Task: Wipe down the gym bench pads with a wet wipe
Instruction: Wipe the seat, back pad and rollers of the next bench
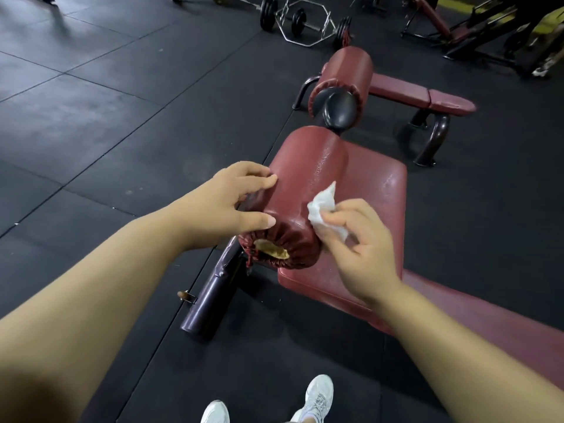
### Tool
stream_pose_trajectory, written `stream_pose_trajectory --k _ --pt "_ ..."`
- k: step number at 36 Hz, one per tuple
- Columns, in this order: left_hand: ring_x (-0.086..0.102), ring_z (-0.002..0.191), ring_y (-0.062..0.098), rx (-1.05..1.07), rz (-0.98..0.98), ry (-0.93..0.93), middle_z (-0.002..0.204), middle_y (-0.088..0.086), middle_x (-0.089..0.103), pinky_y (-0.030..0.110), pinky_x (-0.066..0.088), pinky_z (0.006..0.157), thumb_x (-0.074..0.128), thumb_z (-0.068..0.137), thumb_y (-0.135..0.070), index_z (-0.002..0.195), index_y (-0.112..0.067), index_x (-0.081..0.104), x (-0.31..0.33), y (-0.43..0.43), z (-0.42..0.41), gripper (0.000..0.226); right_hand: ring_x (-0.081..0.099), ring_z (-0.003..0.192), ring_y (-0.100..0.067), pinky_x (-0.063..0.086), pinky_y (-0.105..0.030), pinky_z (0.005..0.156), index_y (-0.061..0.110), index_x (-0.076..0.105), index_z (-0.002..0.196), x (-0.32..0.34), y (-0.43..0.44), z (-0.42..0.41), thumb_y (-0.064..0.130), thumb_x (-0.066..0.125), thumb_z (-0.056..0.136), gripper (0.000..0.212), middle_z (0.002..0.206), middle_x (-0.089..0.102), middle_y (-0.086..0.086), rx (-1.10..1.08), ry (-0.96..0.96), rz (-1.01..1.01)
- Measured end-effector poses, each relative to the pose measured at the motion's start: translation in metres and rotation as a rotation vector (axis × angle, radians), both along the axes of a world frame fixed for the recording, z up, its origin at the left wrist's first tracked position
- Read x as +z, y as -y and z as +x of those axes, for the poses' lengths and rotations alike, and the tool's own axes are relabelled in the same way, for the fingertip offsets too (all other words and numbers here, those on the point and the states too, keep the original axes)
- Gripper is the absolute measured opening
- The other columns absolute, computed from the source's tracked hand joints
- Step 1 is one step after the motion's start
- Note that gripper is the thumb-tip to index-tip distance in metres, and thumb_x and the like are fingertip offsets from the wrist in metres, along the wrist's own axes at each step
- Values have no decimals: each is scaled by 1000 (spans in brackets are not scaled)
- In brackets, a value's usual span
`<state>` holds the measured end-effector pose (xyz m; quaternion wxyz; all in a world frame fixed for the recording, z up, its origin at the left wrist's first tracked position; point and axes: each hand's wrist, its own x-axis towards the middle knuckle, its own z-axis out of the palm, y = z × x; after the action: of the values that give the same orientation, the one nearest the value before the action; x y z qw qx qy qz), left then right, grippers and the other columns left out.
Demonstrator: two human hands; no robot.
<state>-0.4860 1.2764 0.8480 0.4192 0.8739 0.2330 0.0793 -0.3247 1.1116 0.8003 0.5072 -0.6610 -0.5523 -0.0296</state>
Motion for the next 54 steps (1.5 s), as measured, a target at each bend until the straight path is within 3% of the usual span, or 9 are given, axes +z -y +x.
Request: stream_pose_trajectory --k 7,13,21,28,32,36,41,49,54 --pt "39 117 8 34 338 -118 130 -13 37 26 38 94 72 49 -71 139 -30 34 16 19 20 106 48 73 -2 37 -10 71 24 59 78 26 -66 59 28 65 88 13 82 55 3 -286 -184 -149" --pt "46 116 1 56 131 -77 132 -19 45 27 40 101 70 51 -75 139 -39 38 4 5 11 100 55 72 4 41 -16 73 28 59 75 20 -56 55 32 65 88 15 78 55 12 -317 -308 -142" --pt "63 103 4 84 -263 122 121 -19 55 29 51 93 76 60 -52 119 -49 54 -9 -2 -3 64 51 86 -1 38 -10 79 15 65 90 -3 10 -10 16 63 86 5 88 55 5 13 22 -54" --pt "43 123 6 61 59 -60 132 -21 41 33 38 105 55 70 -66 140 -36 40 0 2 -2 78 43 68 -19 38 -36 69 -3 52 67 28 -67 56 24 59 93 39 72 52 -23 -289 -89 -105" --pt "24 132 7 36 197 -132 142 -20 26 33 31 109 56 70 -70 145 -20 35 10 12 7 93 46 73 -12 36 -26 71 23 54 72 21 -84 87 31 59 92 22 78 50 1 -388 -196 -197" --pt "36 121 13 50 347 -181 132 -10 35 33 39 100 65 47 -79 137 -21 36 14 20 16 111 47 75 -4 38 -19 70 17 56 69 9 -49 39 30 63 90 26 76 49 5 -273 -153 -83" --pt "48 110 7 64 240 -76 123 -15 45 28 43 93 75 51 -67 136 -38 36 9 12 13 98 53 91 -1 43 -17 80 22 65 96 -9 0 3 21 63 86 10 95 54 4 -6 -32 20" --pt "58 107 -1 120 -70 -7 121 -20 57 31 46 99 76 64 -52 133 -39 45 -7 1 2 76 50 60 -7 44 -28 66 25 52 67 15 -72 61 43 61 88 29 62 57 7 -295 -562 -63" --pt "55 114 5 121 -157 48 122 -14 56 36 46 100 78 60 -55 120 -47 51 -9 -9 -4 66 51 60 -9 44 -30 68 24 49 63 22 -71 53 38 60 90 33 62 57 2 -331 -505 -93"
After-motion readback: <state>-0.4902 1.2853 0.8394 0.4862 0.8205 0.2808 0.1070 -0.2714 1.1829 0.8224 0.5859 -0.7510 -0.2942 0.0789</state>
